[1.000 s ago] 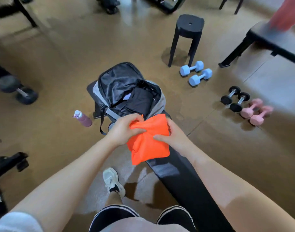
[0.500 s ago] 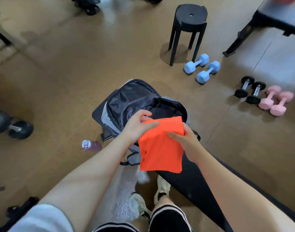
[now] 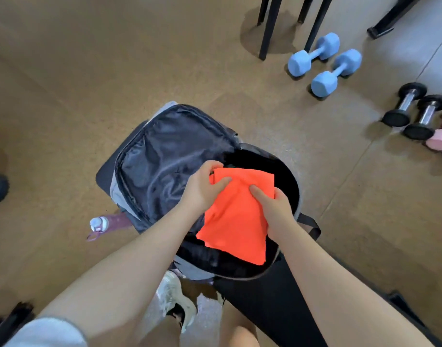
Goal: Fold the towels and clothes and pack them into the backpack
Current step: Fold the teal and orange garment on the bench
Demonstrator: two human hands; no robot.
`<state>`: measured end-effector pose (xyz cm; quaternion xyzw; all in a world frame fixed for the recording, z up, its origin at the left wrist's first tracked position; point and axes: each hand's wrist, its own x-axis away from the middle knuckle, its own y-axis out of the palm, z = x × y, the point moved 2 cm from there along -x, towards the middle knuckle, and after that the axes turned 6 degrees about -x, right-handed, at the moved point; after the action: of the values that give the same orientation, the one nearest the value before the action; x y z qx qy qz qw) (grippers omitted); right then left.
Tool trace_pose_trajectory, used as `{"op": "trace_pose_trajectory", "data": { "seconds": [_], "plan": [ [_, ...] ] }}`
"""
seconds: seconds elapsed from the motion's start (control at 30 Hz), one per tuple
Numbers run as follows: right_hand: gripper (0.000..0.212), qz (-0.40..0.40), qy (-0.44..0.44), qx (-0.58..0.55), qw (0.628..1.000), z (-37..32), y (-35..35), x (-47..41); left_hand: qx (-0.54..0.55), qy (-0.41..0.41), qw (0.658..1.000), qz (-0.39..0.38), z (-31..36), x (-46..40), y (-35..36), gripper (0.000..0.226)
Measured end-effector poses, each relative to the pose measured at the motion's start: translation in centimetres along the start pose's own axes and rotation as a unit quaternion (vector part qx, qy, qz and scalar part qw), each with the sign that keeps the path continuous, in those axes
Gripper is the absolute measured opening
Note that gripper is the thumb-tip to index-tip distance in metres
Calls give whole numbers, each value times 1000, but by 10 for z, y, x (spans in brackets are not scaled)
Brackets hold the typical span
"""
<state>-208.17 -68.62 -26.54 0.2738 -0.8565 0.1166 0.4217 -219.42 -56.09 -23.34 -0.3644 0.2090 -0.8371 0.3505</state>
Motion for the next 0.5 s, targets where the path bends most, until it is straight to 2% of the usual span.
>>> {"op": "trace_pose_trajectory", "data": {
  "seconds": [0.07, 0.13, 0.2, 0.27, 0.33, 0.43, 0.5],
  "plan": [
    [53, 45, -32, 64, 996, 6, 8, -26, -3, 35, 999, 21, -10, -12, 3, 39],
    [76, 57, -108, 230, 965, 10, 13, -38, -89, 88, 991, 56, -19, -16, 1, 39],
    [84, 42, -233, 400, 885, 12, 16, -27, -234, 126, 959, 103, -30, -14, -2, 49],
    [82, -2, -337, 514, 788, 24, 15, -10, -354, 101, 924, 101, -42, -8, -1, 75],
    [82, -45, -353, 580, 732, 43, 10, 1, -413, 49, 907, 69, -51, -6, 2, 96],
    [89, -70, -322, 641, 693, 58, 8, 1, -464, 31, 884, 53, -64, -13, 4, 107],
    [94, -64, -311, 679, 662, 59, 9, -4, -457, 30, 889, 17, -68, -17, 4, 110]
  ]
}}
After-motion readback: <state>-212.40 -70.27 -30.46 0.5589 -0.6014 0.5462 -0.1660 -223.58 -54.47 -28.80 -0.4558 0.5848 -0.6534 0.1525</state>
